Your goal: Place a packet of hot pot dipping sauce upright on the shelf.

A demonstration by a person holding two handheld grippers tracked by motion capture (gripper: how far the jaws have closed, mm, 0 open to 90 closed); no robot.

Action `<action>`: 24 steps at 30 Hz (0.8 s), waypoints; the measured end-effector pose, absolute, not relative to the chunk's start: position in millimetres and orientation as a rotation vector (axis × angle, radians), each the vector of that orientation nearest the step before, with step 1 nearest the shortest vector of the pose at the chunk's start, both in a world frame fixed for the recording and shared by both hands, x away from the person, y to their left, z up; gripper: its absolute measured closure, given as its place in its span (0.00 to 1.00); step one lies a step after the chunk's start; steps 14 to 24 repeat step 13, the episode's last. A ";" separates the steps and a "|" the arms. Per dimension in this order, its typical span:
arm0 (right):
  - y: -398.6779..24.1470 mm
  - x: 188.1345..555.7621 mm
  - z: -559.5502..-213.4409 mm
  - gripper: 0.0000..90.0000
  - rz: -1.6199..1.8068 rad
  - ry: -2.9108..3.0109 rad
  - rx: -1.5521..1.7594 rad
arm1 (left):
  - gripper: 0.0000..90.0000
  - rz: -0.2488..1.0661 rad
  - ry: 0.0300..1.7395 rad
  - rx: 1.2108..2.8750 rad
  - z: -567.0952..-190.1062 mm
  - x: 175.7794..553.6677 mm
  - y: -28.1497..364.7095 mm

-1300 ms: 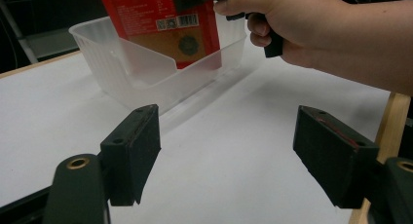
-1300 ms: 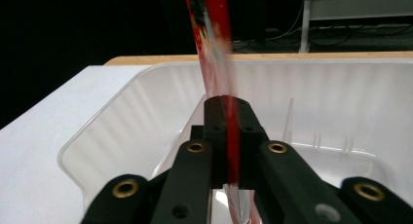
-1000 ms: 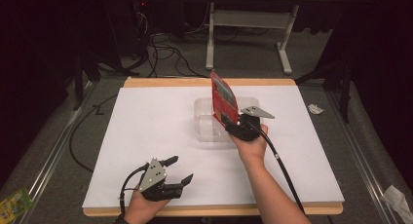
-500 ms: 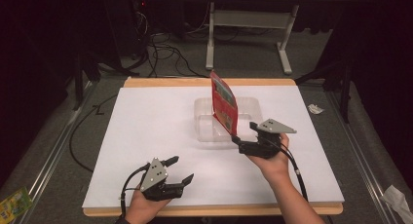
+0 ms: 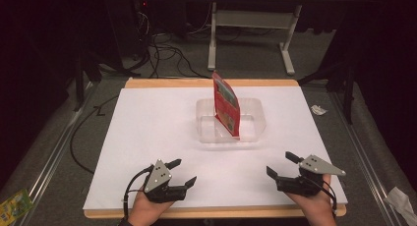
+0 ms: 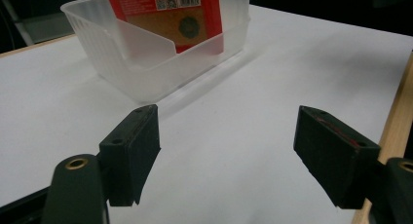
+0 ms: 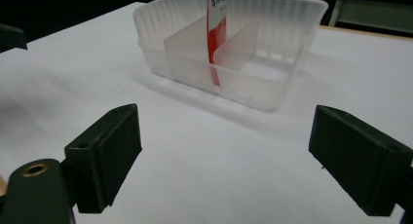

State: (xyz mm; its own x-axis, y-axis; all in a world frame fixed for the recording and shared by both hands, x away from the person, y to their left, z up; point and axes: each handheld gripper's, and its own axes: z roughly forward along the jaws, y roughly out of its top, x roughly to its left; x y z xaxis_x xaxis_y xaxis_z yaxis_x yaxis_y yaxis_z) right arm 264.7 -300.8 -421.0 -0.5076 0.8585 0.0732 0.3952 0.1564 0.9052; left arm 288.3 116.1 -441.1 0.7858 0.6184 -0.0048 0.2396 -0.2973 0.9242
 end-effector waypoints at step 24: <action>-304.5 259.2 -424.0 0.07 1.350 2.009 1.185 | 0.18 0.454 0.702 1.884 -440.7 290.3 111.0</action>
